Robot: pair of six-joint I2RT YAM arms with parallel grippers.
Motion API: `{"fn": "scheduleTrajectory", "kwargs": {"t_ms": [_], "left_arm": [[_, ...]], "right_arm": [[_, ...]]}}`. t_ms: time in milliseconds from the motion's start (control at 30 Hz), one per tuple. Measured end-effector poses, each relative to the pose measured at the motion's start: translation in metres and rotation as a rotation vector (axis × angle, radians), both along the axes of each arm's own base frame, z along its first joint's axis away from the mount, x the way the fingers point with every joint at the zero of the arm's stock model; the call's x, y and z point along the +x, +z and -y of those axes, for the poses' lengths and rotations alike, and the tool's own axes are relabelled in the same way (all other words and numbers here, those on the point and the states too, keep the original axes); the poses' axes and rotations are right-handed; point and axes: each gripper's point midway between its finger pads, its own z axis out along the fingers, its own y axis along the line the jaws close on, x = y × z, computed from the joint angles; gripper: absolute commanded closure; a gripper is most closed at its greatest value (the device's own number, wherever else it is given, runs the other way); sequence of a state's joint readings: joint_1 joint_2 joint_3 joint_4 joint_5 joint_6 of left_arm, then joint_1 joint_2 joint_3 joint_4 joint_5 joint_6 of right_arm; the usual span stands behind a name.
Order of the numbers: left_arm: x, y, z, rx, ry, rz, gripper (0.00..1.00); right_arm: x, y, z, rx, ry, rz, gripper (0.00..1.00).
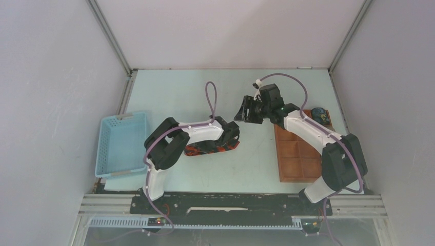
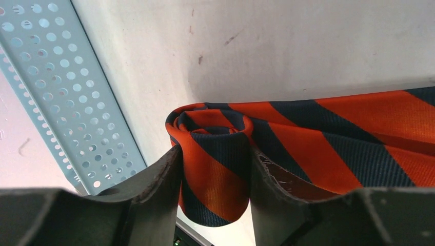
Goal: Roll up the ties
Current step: Roll the tie at the center of the board.
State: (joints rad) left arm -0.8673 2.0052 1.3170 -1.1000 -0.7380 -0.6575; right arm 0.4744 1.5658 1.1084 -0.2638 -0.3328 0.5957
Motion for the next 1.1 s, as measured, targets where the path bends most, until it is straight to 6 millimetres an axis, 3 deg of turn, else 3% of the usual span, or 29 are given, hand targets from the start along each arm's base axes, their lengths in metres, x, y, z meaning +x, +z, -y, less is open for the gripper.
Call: {"fn": "scheduleTrajectory", "kwargs": {"t_ms": [500, 900, 1100], "left_arm": [[-0.002, 0.001, 0.004, 0.008, -0.011, -0.016, 0.28], [0.001, 0.02, 0.023, -0.151, -0.003, 0.031, 0.27], [0.003, 0.043, 0.033, -0.264, -0.006, 0.091, 0.28]], "right_arm": [[-0.002, 0.024, 0.005, 0.026, -0.008, 0.047, 0.4], [-0.001, 0.029, 0.001, 0.058, -0.005, 0.052, 0.42], [0.0, 0.036, -0.008, 0.102, 0.02, 0.064, 0.45]]}}
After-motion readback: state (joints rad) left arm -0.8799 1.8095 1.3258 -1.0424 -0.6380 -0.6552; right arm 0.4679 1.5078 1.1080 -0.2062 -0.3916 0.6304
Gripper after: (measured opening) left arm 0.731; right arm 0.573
